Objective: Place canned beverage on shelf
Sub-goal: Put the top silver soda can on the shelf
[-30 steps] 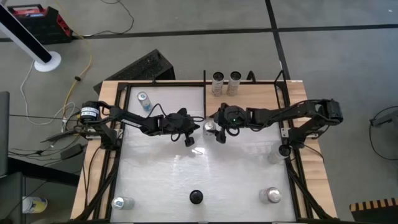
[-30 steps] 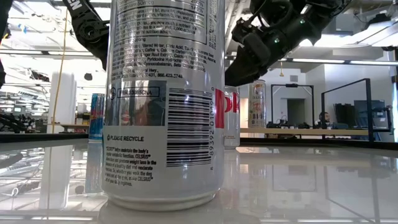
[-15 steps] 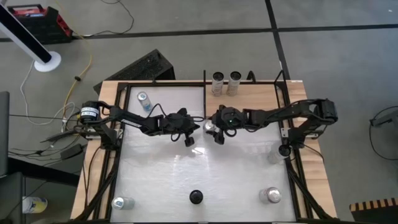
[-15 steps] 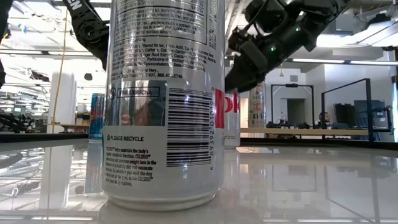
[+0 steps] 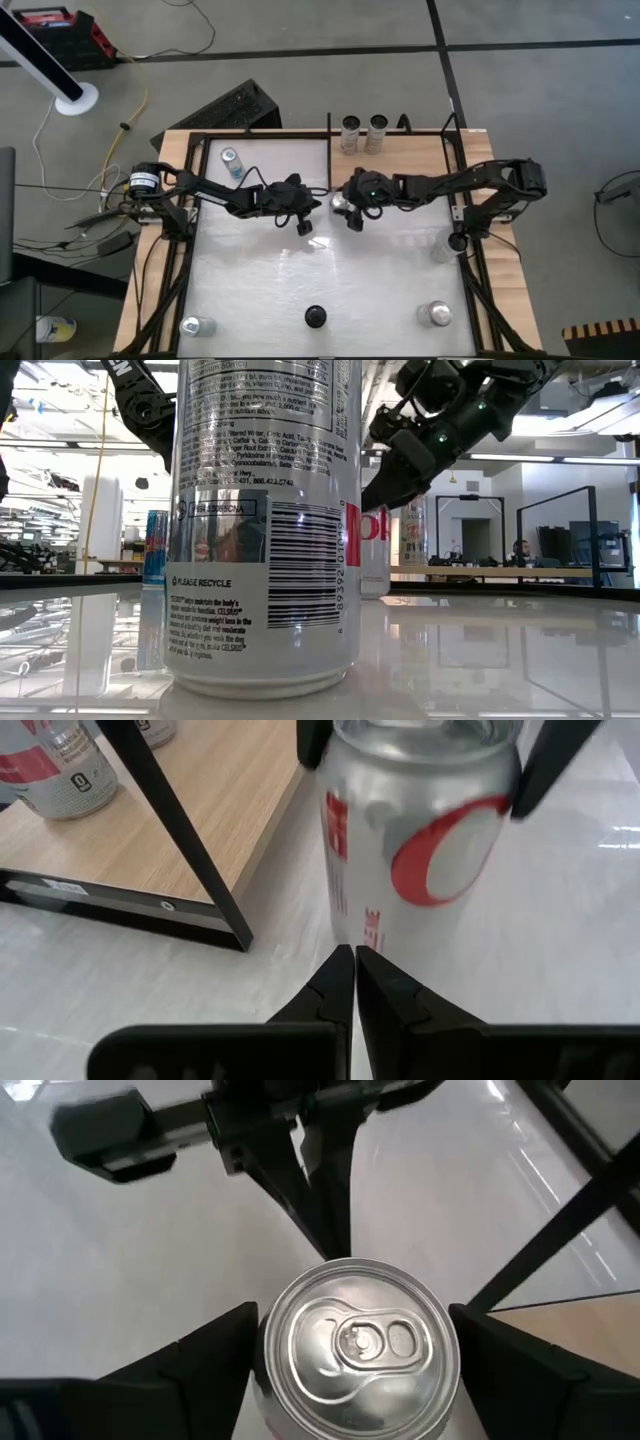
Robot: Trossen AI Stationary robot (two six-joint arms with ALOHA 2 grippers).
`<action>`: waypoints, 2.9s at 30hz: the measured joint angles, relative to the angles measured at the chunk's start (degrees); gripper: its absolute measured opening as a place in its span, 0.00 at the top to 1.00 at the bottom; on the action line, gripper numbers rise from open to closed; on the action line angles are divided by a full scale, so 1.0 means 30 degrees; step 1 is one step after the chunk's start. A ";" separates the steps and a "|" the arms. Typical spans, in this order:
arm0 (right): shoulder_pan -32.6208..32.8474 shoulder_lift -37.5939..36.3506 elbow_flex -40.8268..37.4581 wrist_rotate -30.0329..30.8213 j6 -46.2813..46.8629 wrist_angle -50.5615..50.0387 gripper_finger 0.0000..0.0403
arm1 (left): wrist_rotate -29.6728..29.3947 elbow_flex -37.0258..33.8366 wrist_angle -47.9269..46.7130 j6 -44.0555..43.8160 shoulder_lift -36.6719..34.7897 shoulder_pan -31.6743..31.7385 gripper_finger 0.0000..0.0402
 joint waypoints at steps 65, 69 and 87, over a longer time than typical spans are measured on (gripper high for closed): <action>-1.1628 -1.0481 -0.1563 -0.1573 -0.5215 -1.0417 0.16 | -0.0162 0.0000 -0.0291 0.0138 0.0000 -0.0001 0.95; -1.1585 -1.0735 -0.0911 -0.1593 -0.5292 -1.0565 0.16 | -0.0165 0.0000 -0.0289 0.0143 0.0000 -0.0005 0.95; -0.5371 -1.2030 -0.1452 -0.1040 -0.1142 -1.3844 0.37 | -0.0240 0.0000 -0.0291 0.0186 0.0000 0.0000 0.95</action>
